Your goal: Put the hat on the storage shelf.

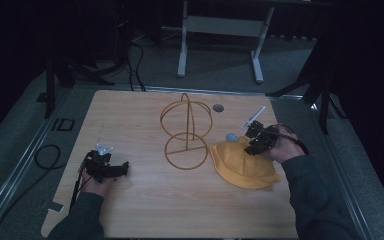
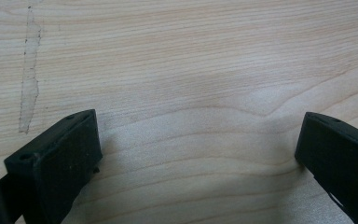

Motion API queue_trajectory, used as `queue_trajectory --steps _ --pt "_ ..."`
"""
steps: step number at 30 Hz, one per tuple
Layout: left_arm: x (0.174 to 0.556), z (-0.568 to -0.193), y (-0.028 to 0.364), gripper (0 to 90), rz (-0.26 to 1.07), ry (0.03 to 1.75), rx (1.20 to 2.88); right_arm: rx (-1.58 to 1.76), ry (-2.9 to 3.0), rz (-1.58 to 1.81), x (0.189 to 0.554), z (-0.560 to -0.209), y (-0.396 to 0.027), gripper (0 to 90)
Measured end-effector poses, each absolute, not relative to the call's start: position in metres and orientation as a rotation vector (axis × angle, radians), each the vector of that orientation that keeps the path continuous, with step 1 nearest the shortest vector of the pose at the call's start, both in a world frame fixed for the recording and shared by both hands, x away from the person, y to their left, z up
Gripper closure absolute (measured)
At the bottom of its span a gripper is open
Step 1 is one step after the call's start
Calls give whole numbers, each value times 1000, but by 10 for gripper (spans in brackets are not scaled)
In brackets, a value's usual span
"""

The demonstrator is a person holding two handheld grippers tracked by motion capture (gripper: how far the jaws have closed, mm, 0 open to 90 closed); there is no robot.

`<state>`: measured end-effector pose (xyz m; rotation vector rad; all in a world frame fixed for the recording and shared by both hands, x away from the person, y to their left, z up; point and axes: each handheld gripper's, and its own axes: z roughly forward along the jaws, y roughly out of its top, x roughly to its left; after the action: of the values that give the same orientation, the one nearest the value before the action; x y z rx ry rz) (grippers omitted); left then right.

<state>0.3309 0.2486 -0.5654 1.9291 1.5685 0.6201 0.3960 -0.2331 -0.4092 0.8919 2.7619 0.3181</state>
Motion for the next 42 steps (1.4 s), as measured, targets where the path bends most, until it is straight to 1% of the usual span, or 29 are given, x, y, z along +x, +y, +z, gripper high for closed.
queue_trajectory --steps 8,13,14,16,17,21,26,42 --pt "331 -565 249 2 620 1568 1929 897 2810 233 406 -415 -229 621" --pt "331 -565 249 3 620 1569 1929 906 2831 197 410 -418 -227 623" --pt "331 -565 249 3 620 1568 1929 904 2832 190 411 -419 -227 636" --pt "331 -565 249 2 620 1569 1929 907 2838 162 412 -421 -225 728" --pt "331 -565 249 2 620 1569 1929 908 2840 153 413 -421 -225 756" --pt "331 -565 249 2 620 1568 1929 904 2830 158 411 -420 -225 810" --pt "331 -565 249 2 620 1568 1929 892 2805 203 409 -418 -230 828" --pt "331 -565 249 2 620 1568 1929 905 2730 380 405 -399 -246 835"
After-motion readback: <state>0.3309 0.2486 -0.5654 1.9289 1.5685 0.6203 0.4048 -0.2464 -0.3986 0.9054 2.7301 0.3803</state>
